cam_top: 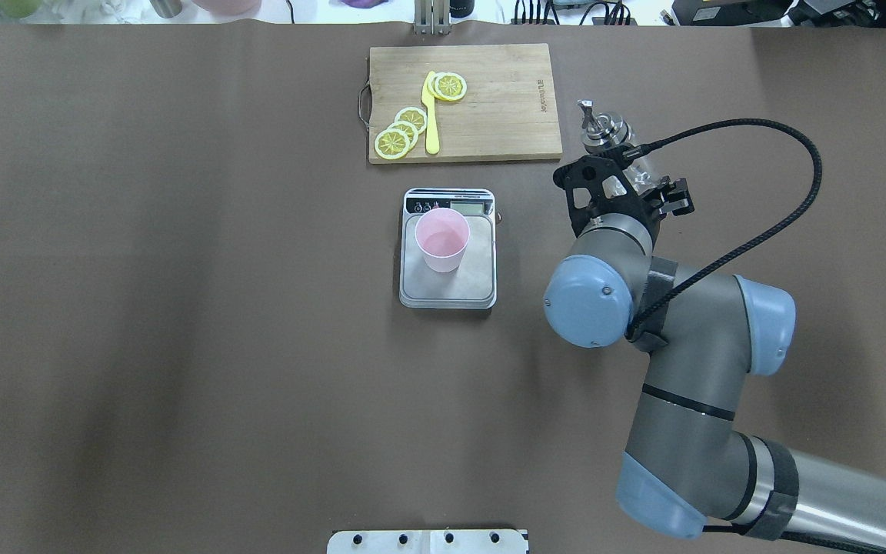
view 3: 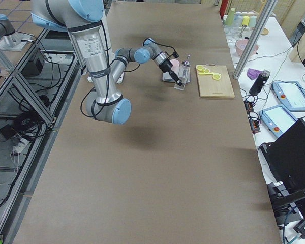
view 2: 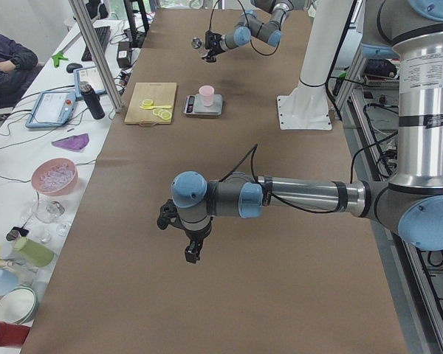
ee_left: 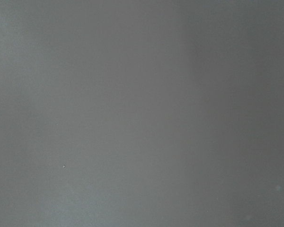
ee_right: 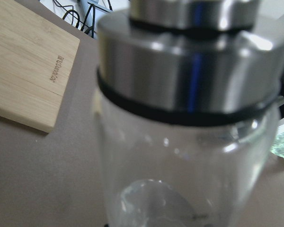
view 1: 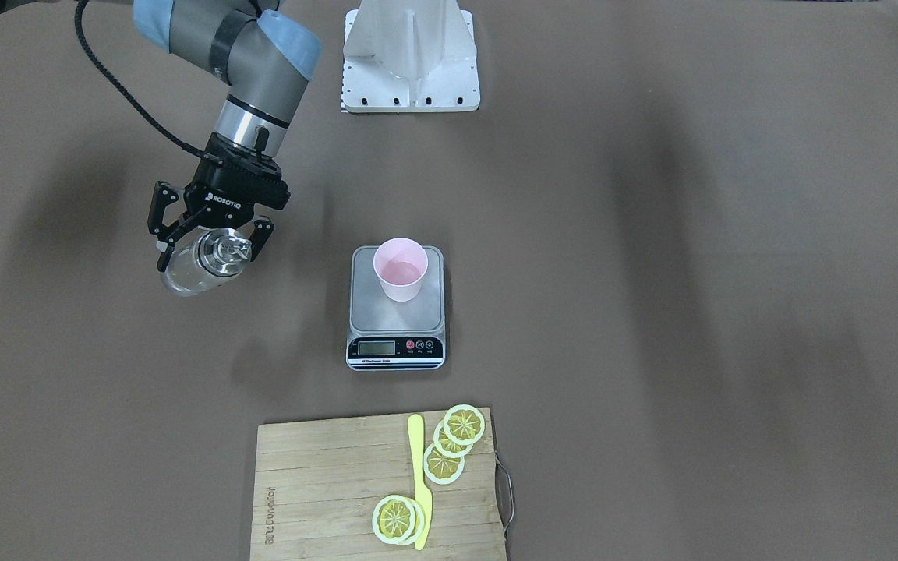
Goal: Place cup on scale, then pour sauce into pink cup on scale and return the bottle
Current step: 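Turn the bottle upright and carry it back toward its spot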
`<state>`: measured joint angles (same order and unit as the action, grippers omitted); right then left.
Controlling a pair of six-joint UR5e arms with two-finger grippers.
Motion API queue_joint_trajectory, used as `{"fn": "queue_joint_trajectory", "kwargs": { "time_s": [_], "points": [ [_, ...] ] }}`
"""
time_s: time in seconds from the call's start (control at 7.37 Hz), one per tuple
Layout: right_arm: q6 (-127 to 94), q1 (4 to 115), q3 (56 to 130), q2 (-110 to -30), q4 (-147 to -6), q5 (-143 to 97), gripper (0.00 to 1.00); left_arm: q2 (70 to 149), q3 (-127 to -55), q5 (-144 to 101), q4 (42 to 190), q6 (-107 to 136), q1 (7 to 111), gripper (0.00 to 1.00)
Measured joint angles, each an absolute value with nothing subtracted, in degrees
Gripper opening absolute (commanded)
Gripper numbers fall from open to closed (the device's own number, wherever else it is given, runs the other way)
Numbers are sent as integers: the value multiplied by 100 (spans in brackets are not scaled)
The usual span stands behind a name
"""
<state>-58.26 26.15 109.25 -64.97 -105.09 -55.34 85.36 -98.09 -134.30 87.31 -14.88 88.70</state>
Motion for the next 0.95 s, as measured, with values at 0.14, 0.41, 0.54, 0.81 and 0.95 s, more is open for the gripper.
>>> {"fn": "queue_joint_trajectory", "kwargs": {
  "time_s": [0.14,0.41,0.54,0.81,0.95],
  "points": [
    [-5793,2669,10912,-6818,-9571,-5735,0,8561,-9825,-13430,8737,-1487,8869,98],
    [-5815,2744,10880,-7373,-8063,-6004,0,8575,-9829,-13424,8744,-1494,8868,98],
    [-5825,2760,10840,-7643,-7298,-6069,0,8577,-9828,-13422,8745,-1497,8868,98],
    [-5835,2762,10573,-8089,-5764,-6104,0,8578,-9831,-13425,8745,-1502,8868,98],
    [-5847,2758,10288,-8231,-5004,-6105,0,8576,-9830,-13423,8768,-1501,8868,98]
  ]
}}
